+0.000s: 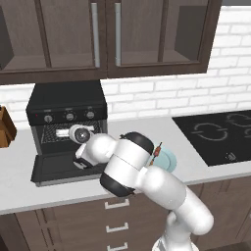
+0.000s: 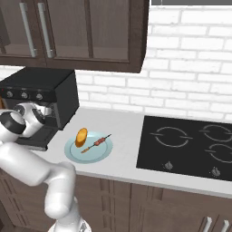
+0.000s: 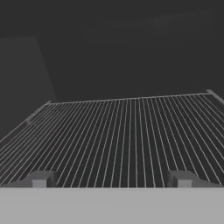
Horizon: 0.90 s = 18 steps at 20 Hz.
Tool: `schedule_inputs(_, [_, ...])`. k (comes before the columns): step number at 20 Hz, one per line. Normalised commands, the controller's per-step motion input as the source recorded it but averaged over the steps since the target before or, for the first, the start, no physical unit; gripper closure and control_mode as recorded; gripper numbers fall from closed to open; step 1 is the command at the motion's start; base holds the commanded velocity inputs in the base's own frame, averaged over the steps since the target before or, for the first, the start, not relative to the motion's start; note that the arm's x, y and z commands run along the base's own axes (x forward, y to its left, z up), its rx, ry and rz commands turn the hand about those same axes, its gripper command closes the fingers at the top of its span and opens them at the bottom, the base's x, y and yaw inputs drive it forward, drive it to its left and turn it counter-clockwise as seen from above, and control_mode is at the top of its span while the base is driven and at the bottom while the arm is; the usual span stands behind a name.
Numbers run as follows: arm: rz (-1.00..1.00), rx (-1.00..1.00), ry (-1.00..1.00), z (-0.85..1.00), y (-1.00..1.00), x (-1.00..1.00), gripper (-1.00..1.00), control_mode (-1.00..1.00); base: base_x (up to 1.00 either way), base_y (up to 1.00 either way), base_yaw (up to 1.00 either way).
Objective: Pick up the kebab skewer and baguette bread, and place them inside the toaster oven. Close the toaster oven door and start by setting the timer.
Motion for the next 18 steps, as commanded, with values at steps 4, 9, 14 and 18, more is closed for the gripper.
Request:
schedule_inputs(4, [0.00, 0.00, 0.03, -0.11, 0.00, 0.02, -1.00, -1.00, 0.00, 0.00, 0.00])
schedule_inputs(9, [0.00, 0.00, 0.03, -0.12, 0.01, 0.00, -1.00, -1.00, 0.00, 0.00, 0.00])
schedule_inputs(14, [-0.03, 0.00, 0.03, -0.16, 0.09, 0.00, -1.00, -1.00, 0.00, 0.00, 0.00])
schedule_inputs(18, [-0.09, -0.01, 0.06, -0.31, 0.17, -0.22, -1.00, -1.00, 0.00, 0.00, 0.00])
